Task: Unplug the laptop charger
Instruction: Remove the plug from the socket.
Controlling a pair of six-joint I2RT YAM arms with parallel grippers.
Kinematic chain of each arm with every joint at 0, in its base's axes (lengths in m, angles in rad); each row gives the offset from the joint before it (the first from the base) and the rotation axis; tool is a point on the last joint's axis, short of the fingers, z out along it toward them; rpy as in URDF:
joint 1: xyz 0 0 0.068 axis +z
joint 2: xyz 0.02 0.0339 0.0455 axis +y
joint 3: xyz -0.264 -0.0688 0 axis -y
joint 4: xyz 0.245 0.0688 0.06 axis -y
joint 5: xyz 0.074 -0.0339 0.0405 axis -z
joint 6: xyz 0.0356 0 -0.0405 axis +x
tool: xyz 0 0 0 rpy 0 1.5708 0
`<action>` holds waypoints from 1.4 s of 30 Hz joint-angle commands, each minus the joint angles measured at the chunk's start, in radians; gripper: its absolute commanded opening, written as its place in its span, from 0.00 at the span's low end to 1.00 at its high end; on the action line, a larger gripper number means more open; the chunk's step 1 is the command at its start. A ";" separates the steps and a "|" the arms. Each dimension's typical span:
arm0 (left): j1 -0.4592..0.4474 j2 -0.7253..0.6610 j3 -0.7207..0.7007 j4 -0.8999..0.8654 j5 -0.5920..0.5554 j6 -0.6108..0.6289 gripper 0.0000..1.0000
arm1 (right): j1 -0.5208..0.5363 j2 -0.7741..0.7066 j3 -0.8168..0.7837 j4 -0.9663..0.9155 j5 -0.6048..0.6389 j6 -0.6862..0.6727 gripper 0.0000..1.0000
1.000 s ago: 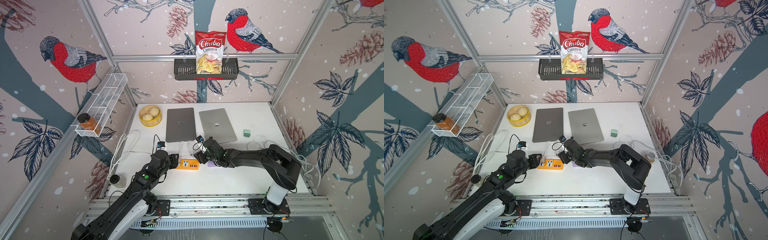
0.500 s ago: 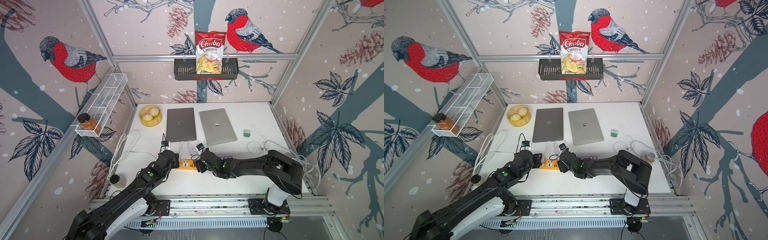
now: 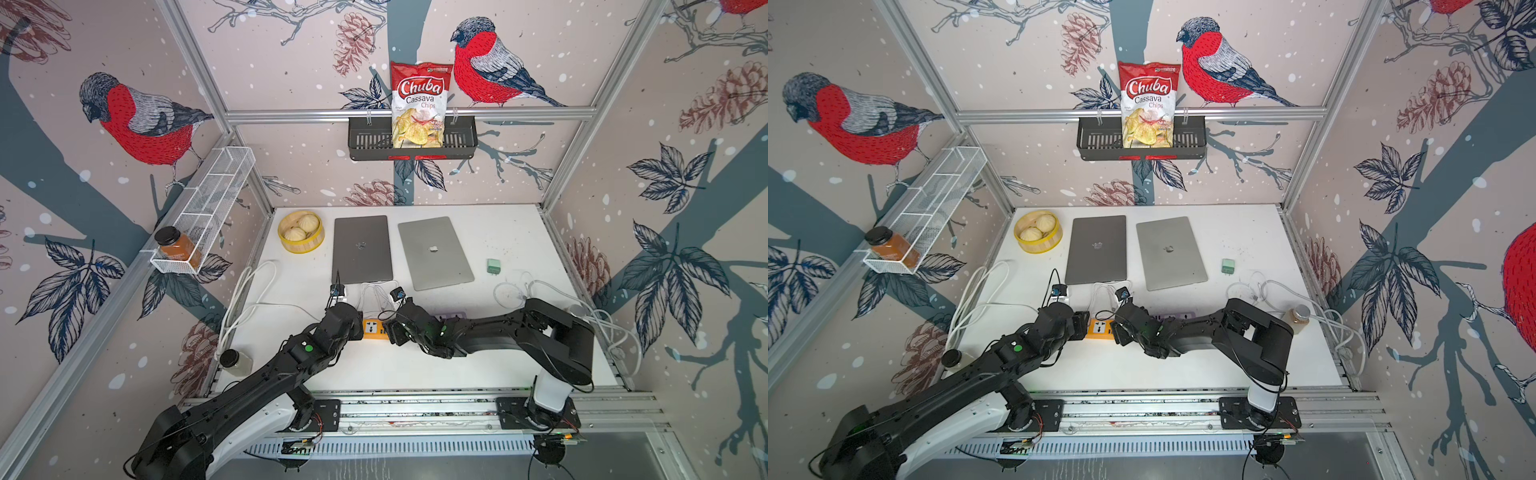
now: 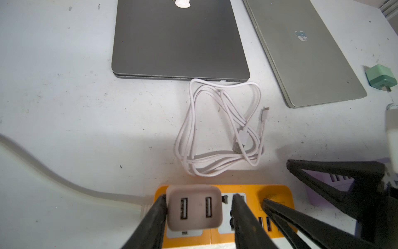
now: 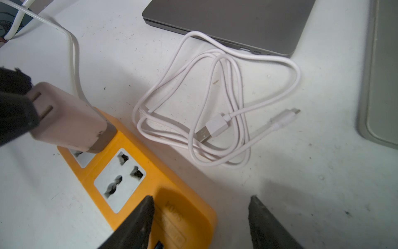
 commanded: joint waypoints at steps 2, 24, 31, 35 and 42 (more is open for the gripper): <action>-0.018 0.016 -0.006 0.008 -0.028 -0.024 0.49 | 0.000 0.005 -0.004 -0.009 0.007 0.014 0.70; -0.032 0.052 -0.014 0.036 -0.042 -0.039 0.46 | 0.005 0.017 -0.004 0.003 0.000 0.015 0.70; -0.039 0.065 -0.008 0.041 -0.038 -0.043 0.41 | 0.008 0.021 -0.002 0.002 0.004 0.016 0.70; -0.050 0.055 -0.003 0.033 -0.045 -0.049 0.35 | 0.008 0.022 0.000 -0.001 0.004 0.016 0.70; -0.061 0.020 0.017 -0.001 -0.062 -0.048 0.32 | 0.009 0.030 0.003 0.000 0.005 0.016 0.70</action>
